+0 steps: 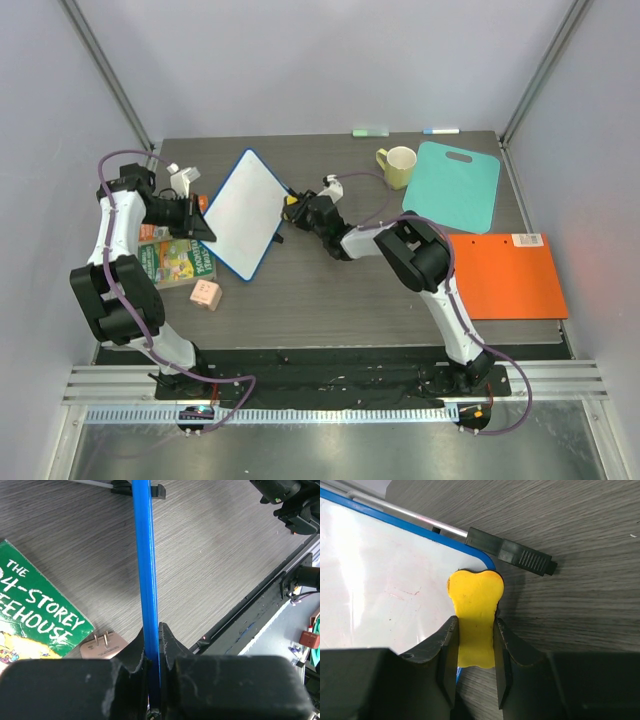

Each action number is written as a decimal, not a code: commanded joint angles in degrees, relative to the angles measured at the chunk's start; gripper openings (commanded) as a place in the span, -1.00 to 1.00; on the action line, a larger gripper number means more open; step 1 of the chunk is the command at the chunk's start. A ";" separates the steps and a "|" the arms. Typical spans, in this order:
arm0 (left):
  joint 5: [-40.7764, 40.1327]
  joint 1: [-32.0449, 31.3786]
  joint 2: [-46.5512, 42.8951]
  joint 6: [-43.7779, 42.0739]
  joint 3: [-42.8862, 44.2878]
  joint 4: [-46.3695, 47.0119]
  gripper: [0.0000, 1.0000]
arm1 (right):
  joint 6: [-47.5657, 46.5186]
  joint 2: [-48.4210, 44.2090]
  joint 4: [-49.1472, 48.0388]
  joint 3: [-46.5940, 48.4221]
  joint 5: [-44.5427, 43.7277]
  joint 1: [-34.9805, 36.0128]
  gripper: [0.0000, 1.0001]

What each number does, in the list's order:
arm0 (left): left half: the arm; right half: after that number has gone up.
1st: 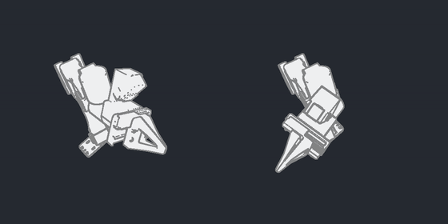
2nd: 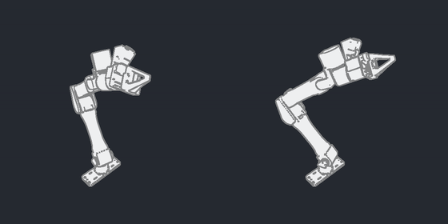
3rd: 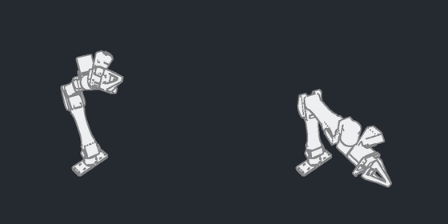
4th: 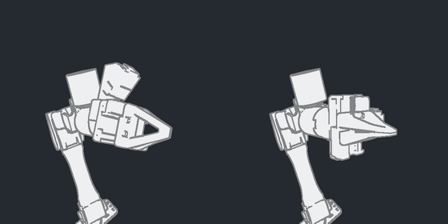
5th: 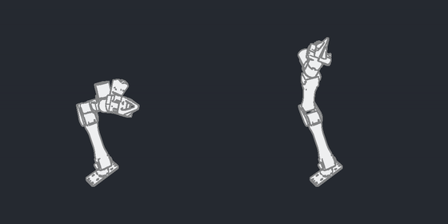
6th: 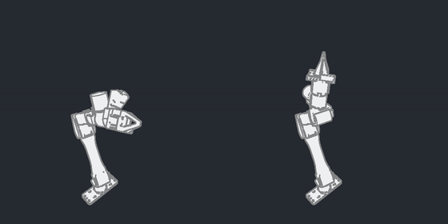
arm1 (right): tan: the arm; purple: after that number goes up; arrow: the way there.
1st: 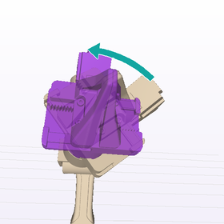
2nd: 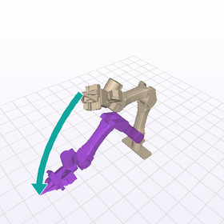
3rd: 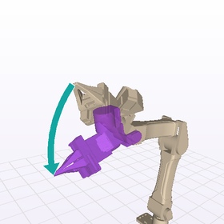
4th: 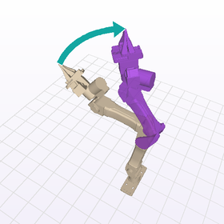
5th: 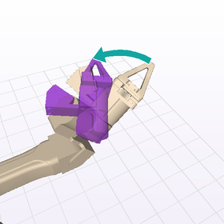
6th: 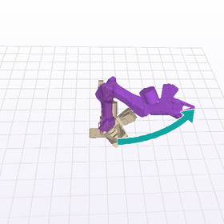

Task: Erase the whiteboard

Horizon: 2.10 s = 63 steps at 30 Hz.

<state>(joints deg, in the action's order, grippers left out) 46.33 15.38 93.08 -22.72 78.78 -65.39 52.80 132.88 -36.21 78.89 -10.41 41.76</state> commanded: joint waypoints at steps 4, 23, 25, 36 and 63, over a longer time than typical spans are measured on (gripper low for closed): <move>2.10 -2.28 -1.06 -4.97 -0.30 -0.18 -1.00 | -3.75 -0.86 5.18 -1.72 4.70 6.58 -0.98; 2.54 -2.37 -1.32 -5.40 -0.65 -0.36 -1.00 | -5.68 -6.76 6.23 -0.76 2.86 11.24 -0.98; 2.72 -2.28 -1.32 -5.40 -0.74 -0.36 -1.00 | -5.77 -6.14 6.32 0.11 2.77 12.11 -0.98; 2.45 -2.37 -1.67 -5.49 -1.70 -0.09 -1.00 | -3.84 -1.14 6.23 11.36 4.08 12.73 -0.98; 3.58 -1.14 -7.91 11.03 -4.52 19.59 -1.00 | -13.24 -38.80 8.84 -20.85 -10.05 7.46 -0.98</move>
<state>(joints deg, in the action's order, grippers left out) 43.33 14.87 88.18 -16.05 74.19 -53.21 44.88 104.05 -29.82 65.21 -14.02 49.43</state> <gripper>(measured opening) 0.065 0.343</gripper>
